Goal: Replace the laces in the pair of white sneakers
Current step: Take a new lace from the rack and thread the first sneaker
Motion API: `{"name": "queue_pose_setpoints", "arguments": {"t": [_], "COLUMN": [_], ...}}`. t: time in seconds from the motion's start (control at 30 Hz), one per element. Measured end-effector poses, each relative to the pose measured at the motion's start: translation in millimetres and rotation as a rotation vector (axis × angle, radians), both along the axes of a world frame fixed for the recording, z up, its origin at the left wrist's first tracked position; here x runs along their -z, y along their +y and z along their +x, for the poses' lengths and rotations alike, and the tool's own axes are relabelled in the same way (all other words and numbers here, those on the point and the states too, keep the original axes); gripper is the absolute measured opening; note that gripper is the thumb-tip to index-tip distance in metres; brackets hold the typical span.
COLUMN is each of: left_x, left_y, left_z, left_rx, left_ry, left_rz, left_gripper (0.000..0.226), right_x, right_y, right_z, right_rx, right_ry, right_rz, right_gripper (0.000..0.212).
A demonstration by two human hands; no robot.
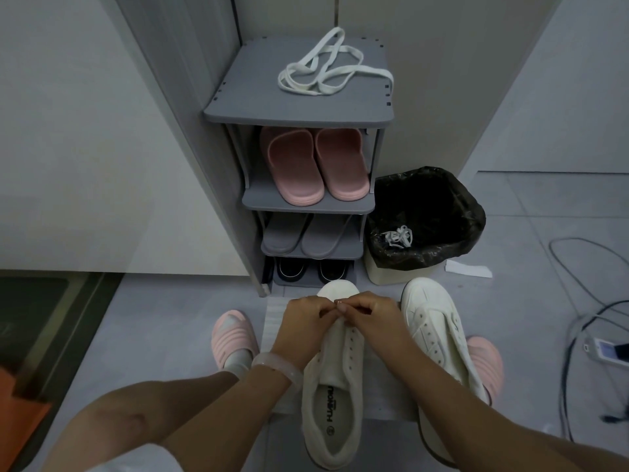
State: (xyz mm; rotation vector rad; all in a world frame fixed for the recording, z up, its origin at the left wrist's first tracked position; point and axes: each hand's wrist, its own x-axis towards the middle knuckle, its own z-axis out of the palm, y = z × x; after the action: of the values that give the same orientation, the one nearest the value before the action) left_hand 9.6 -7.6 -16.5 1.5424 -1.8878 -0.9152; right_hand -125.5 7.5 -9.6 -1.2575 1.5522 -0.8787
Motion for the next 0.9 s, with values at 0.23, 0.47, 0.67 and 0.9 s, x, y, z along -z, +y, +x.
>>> {"name": "queue_pose_setpoints", "arguments": {"t": [0.23, 0.47, 0.67, 0.9], "left_x": [-1.8, -8.9, 13.4, 23.7], "left_y": [-2.8, 20.5, 34.7, 37.0], "left_z": [2.4, 13.0, 33.3, 18.7], "left_rx": [0.107, 0.352, 0.820, 0.790], "left_ry": [-0.181, -0.412, -0.452, -0.439], "left_rz": [-0.090, -0.367, -0.107, -0.053], "left_gripper": [0.026, 0.031, 0.061, 0.055], "right_x": [1.6, 1.4, -6.2, -96.8], "right_y": [2.8, 2.3, 5.0, -5.6], "right_z": [2.4, 1.6, 11.2, 9.1], "right_rx": [0.000, 0.100, 0.020, 0.129], "right_ry": [0.059, -0.132, -0.140, -0.184], "right_rz": [-0.051, -0.006, 0.065, -0.177], "right_gripper": [0.010, 0.014, 0.014, 0.012]}}
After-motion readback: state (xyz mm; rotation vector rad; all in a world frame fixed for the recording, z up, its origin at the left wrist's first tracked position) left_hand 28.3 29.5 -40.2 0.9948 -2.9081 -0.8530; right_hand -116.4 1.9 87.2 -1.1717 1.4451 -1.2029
